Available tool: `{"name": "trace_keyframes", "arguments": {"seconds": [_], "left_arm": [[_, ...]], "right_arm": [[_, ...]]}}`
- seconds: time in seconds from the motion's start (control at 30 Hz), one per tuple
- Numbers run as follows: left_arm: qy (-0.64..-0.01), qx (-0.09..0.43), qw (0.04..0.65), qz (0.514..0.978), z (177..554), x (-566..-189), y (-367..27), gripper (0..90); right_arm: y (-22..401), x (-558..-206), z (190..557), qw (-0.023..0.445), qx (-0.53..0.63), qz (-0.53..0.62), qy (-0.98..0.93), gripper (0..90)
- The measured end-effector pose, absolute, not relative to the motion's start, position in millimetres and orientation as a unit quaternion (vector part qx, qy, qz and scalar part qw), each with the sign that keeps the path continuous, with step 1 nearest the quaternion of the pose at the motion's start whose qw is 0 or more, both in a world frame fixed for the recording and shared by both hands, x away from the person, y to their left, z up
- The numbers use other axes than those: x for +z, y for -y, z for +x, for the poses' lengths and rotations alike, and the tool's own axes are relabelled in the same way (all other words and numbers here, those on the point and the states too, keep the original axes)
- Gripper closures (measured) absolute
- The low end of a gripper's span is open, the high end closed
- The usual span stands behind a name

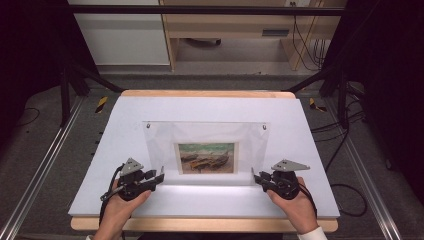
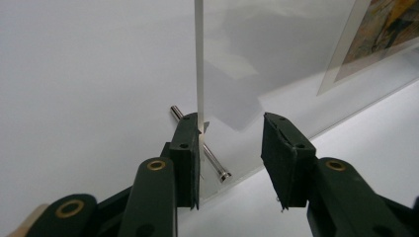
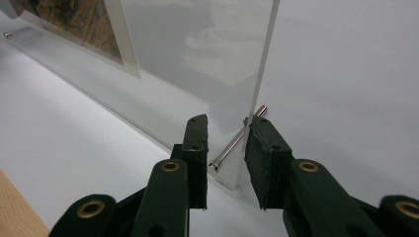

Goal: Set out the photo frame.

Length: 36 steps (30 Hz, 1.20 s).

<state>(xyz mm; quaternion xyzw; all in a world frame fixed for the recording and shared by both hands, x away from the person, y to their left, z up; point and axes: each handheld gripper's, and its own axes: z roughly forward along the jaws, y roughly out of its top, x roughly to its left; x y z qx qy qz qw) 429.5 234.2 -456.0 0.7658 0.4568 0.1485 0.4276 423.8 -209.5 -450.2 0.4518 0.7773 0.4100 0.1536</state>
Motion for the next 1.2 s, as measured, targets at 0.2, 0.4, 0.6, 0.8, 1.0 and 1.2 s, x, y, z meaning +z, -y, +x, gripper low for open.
{"name": "trace_keyframes", "arguments": {"seconds": [0.2, 0.4, 0.6, 0.8, 1.0, 1.2], "left_arm": [[-0.452, 0.149, 0.423, 0.771, 428.2, -457.1, -233.3, 58.6], [-0.450, 0.151, 0.423, 0.772, 427.4, -457.2, -232.8, 58.3], [-0.451, 0.150, 0.424, 0.771, 427.4, -457.4, -232.7, 58.1], [-0.450, 0.150, 0.424, 0.771, 427.5, -457.5, -232.8, 57.9], [-0.451, 0.150, 0.425, 0.771, 427.5, -457.6, -232.7, 57.8], [-0.449, 0.151, 0.422, 0.773, 427.2, -457.2, -232.2, 57.5]], "right_arm": [[209.6, -449.3, 421.8, 0.153, 0.411, 0.454, -0.775, 70.8], [210.2, -449.1, 420.9, 0.155, 0.413, 0.452, -0.775, 70.4], [210.2, -449.1, 421.2, 0.159, 0.415, 0.448, -0.776, 70.4], [209.9, -448.7, 420.8, 0.159, 0.412, 0.448, -0.777, 70.5], [209.9, -448.8, 420.6, 0.159, 0.410, 0.449, -0.778, 70.4], [209.3, -448.6, 420.2, 0.157, 0.410, 0.451, -0.777, 70.2]]}}
